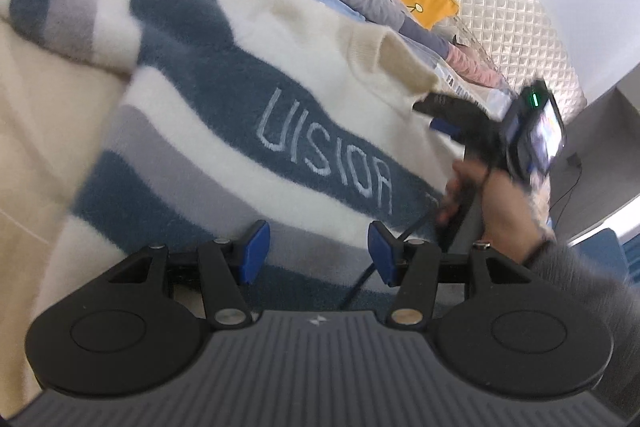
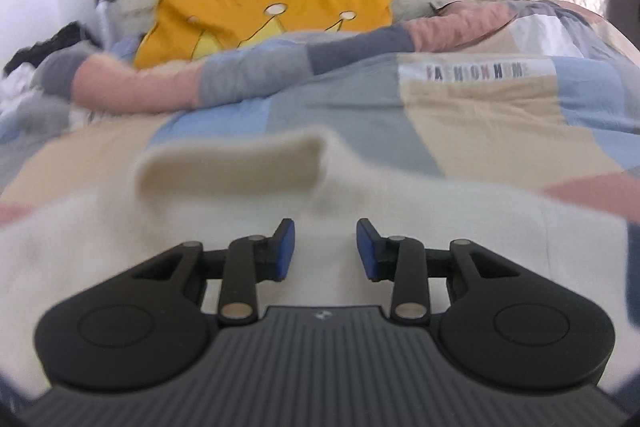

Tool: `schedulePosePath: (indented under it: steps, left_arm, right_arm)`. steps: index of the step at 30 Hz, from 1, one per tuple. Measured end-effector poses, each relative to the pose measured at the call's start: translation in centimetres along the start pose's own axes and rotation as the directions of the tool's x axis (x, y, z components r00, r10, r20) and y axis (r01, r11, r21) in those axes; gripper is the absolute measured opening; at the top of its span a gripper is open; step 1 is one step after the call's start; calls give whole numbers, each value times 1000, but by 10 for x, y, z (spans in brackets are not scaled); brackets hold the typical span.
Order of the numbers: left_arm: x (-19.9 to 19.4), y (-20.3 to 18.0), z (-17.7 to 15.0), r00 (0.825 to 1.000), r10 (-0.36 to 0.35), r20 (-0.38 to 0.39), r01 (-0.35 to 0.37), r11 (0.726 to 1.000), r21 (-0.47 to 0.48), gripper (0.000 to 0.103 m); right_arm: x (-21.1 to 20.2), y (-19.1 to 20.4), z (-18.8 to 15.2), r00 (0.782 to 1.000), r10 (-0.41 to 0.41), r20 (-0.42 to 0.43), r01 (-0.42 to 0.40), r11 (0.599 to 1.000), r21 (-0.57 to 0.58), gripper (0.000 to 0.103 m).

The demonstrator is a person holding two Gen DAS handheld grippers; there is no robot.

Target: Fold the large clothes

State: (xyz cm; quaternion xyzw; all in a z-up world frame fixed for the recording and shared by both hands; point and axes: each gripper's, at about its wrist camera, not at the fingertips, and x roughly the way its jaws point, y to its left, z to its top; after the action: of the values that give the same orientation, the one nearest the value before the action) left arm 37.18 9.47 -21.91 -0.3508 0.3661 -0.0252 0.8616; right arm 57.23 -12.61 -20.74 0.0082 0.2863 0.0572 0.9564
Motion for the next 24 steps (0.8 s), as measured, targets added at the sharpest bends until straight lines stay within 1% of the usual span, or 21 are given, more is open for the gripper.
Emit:
schedulePosePath:
  steps: [3, 4, 6, 7, 8, 11, 12, 14, 16, 18, 20, 23, 24]
  left_arm:
    - [-6, 3, 0, 1000, 8, 5, -8, 1000, -20, 60]
    - [-7, 3, -1, 1000, 10, 7, -10, 1000, -21, 60]
    - [-8, 3, -1, 1000, 15, 6, -15, 1000, -21, 60]
    - [-8, 3, -1, 1000, 14, 4, -14, 1000, -23, 60]
    - [-7, 4, -1, 1000, 13, 4, -13, 1000, -25, 60]
    - [-5, 7, -2, 1000, 13, 11, -13, 1000, -26, 60]
    - [-5, 7, -3, 1000, 11, 23, -10, 1000, -24, 60]
    - [-5, 8, -3, 999, 6, 37, -5, 1000, -21, 60]
    - [-7, 10, 0, 999, -4, 37, 5, 1000, -23, 60]
    - [-9, 13, 4, 999, -1, 54, 2, 1000, -14, 60]
    - [-14, 13, 7, 997, 11, 77, -11, 1000, 7, 60]
    - [-24, 7, 10, 992, 34, 125, -47, 993, 105, 60]
    - [-28, 7, 11, 988, 33, 150, -49, 993, 108, 60]
  right_arm:
    - [-15, 5, -19, 997, 78, -19, -78, 997, 11, 39]
    - [-19, 11, -22, 995, 95, -24, -95, 995, -5, 39]
    - [-23, 25, -23, 993, 117, -15, -118, 991, -59, 39]
    - [-23, 30, -21, 991, 131, -10, -131, 988, -79, 37]
    - [-23, 37, -19, 987, 158, -7, -158, 983, -98, 37]
    - [-16, 55, -14, 982, 188, 5, -186, 971, -148, 37]
    - [-10, 60, -14, 982, 190, -4, -188, 969, -159, 37]
    - [9, 67, -16, 986, 162, -38, -166, 971, -171, 36]
    - [19, 69, -21, 988, 152, -24, -154, 974, -169, 36]
    - [15, 72, -23, 990, 140, -4, -138, 974, -181, 36]
    - [9, 69, -23, 989, 148, 1, -145, 975, -169, 37]
    - [-7, 56, -27, 986, 168, -15, -169, 977, -128, 37]
    - [-14, 54, -29, 985, 172, -18, -173, 977, -124, 37]
